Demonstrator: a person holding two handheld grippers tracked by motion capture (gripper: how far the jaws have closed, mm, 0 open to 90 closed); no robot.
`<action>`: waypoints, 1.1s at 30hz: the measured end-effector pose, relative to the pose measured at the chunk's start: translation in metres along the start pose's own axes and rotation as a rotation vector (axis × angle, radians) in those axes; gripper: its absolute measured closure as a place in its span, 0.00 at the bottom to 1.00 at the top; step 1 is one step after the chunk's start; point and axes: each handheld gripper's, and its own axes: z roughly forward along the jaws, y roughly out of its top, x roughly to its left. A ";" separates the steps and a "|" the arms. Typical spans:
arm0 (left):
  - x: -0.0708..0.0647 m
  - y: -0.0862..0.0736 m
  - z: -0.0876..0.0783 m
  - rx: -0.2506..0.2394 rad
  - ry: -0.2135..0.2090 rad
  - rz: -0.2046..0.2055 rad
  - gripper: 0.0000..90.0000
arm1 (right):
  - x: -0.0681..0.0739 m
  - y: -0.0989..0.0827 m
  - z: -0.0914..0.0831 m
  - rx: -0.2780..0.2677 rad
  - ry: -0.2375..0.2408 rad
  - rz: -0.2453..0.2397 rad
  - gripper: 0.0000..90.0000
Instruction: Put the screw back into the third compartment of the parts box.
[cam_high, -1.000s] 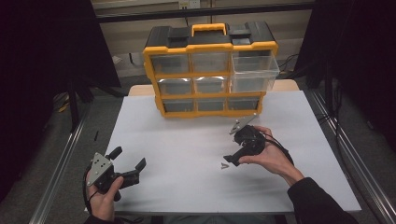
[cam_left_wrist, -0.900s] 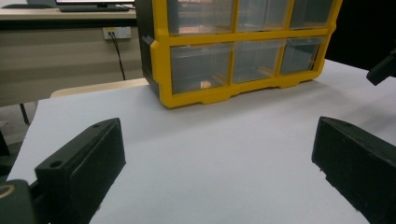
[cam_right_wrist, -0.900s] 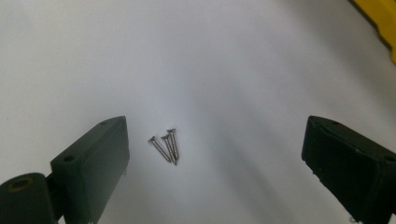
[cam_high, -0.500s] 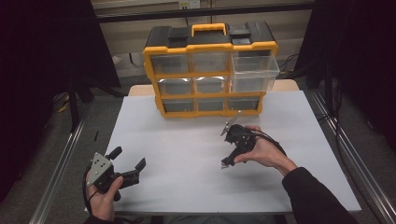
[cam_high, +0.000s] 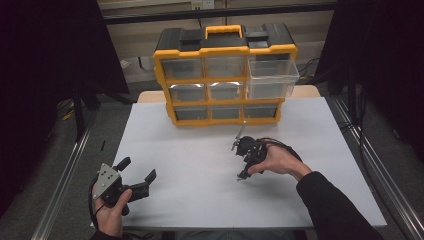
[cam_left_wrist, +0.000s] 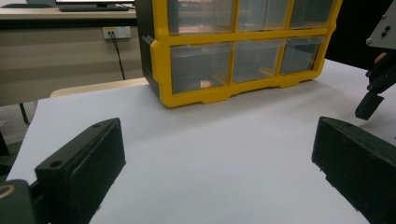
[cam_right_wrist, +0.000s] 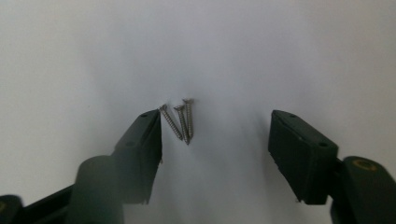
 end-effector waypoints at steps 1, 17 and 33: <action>0.000 0.000 0.000 0.000 0.000 -0.001 0.03 | 0.000 0.001 0.000 0.012 0.003 -0.009 0.47; 0.000 0.000 0.000 0.002 -0.001 0.000 0.03 | 0.002 0.007 0.008 0.065 0.033 -0.073 0.77; 0.001 0.000 0.000 0.004 -0.003 0.003 0.03 | 0.002 0.009 0.012 0.108 0.029 -0.101 0.90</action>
